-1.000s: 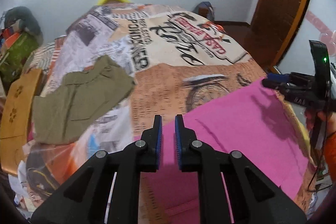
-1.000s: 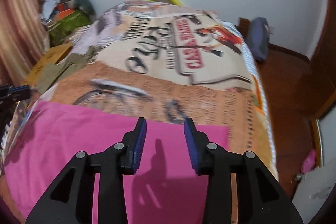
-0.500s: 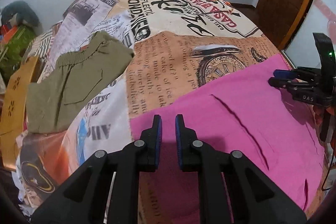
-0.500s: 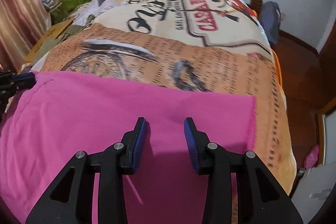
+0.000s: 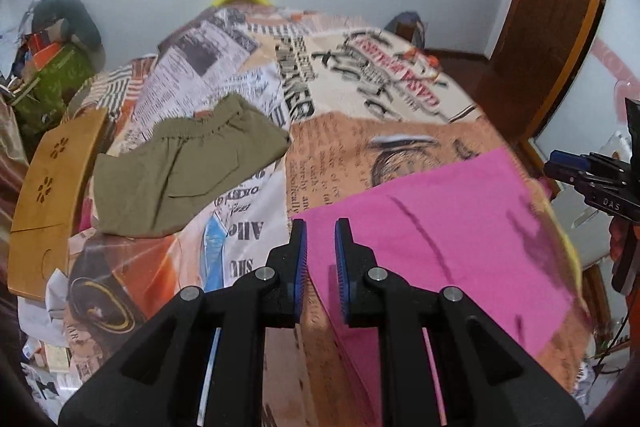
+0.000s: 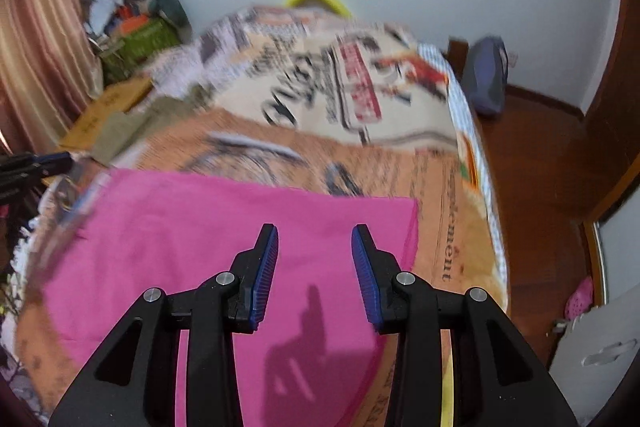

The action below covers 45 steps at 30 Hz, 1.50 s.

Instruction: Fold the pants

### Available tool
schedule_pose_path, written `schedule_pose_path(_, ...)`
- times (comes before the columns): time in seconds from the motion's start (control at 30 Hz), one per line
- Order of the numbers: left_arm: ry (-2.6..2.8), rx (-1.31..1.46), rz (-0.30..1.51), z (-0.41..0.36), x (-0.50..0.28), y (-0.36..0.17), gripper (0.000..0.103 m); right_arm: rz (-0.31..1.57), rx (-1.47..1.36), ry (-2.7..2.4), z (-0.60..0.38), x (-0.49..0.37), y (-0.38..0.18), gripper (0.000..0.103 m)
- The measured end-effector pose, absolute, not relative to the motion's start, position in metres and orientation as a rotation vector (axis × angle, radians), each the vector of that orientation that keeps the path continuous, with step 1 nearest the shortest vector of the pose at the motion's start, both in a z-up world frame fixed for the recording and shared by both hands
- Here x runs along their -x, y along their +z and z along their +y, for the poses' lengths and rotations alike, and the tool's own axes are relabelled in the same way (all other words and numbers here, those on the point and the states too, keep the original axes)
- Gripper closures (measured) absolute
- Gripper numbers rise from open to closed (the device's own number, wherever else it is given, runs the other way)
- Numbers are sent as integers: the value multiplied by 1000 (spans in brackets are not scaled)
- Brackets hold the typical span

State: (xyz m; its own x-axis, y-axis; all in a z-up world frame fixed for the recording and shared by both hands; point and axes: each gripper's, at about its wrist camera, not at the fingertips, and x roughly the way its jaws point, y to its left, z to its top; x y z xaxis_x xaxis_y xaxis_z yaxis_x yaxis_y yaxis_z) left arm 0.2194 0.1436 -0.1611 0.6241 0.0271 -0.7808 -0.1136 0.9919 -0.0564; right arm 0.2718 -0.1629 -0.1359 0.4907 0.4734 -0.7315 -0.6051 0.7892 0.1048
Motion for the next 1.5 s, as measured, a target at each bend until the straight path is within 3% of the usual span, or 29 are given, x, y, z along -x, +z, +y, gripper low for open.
schedule_pose_path(0.2, 52, 95, 840, 124, -181, -134, 62, 719, 166, 711, -158, -226, -98, 63)
schedule_pose_path(0.47, 3, 169, 853, 102, -134, -137, 50, 648, 182, 769, -147, -177, -93, 63)
schedule_pose_path(1.0, -110, 433, 1075, 81, -103, -205, 49, 752, 217, 834, -122, -149, -160, 58)
schedule_pose_path(1.1, -98, 508, 1073, 81, -106, -215, 41, 771, 220, 834, -121, -156, -171, 58)
schedule_pose_path(1.17, -103, 568, 1058, 81, -107, -218, 25, 787, 234, 833, -118, -158, -178, 58)
schedule_pose_path(1.2, -104, 611, 1046, 81, -108, -220, 22, 797, 242, 829, -116, -161, -182, 58)
schedule_pose_path(1.5, -52, 673, 1026, 82, -134, -228, 20, 874, 210, 859, -113, -174, -208, 58)
